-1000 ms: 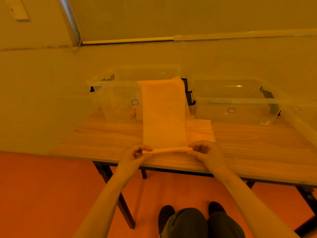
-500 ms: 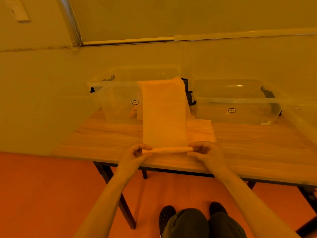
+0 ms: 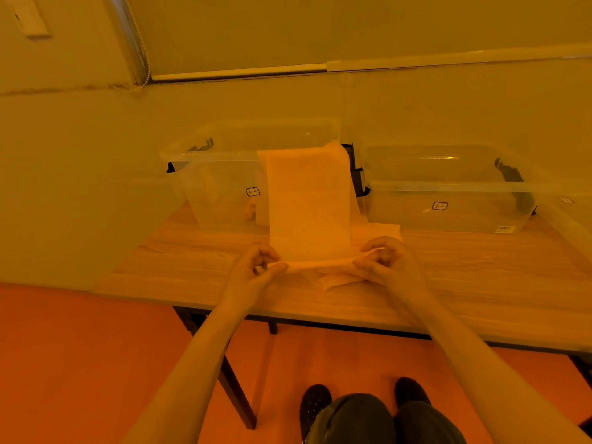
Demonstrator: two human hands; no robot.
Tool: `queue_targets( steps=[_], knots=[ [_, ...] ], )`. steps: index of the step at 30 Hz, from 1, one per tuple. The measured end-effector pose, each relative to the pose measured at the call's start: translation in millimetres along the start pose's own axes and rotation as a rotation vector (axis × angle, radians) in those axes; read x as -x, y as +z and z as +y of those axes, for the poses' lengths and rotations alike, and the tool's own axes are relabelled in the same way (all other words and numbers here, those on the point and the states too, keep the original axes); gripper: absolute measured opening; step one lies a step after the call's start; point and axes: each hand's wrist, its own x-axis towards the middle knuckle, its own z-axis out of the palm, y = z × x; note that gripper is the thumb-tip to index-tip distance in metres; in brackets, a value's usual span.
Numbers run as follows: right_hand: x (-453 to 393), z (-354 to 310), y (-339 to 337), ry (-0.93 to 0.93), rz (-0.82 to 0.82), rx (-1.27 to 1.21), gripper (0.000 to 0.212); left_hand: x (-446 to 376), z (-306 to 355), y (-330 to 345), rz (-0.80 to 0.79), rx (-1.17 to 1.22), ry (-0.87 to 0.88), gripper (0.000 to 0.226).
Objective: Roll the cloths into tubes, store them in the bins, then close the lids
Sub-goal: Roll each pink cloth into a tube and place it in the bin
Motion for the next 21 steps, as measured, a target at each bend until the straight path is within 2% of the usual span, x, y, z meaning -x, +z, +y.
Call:
queue_targets(
  steps=[4, 13, 21],
  knots=[
    [-15, -3, 1, -0.032, -0.034, 0.023, 0.011, -15, -5, 0, -0.048, -0.057, 0.059, 0.023],
    [-40, 9, 11, -0.022, 0.031, 0.107, 0.021, -34, -14, 4, -0.018, -0.019, -0.018, 0.012],
    [-34, 26, 15, -0.031, 0.046, 0.036, 0.019, -28, -33, 6, 0.005, 0.052, -0.083, 0.021]
  ],
)
